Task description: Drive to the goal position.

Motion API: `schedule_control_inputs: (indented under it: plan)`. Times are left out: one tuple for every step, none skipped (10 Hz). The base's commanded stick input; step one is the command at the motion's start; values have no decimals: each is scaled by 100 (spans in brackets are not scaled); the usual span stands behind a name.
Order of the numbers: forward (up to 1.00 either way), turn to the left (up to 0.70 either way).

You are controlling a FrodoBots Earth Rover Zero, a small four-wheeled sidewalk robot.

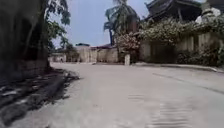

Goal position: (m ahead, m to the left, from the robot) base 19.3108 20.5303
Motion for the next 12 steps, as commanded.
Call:
schedule_control_inputs:
  plan:
    - [100, 0]
    - [100, 0]
    - [100, 0]
    - [100, 0]
    - [100, 0]
    - [100, 0]
    - [100, 0]
    - [100, 0]
    - [100, 0]
    - [100, 0]
    - [100, 0]
    - [100, 0]
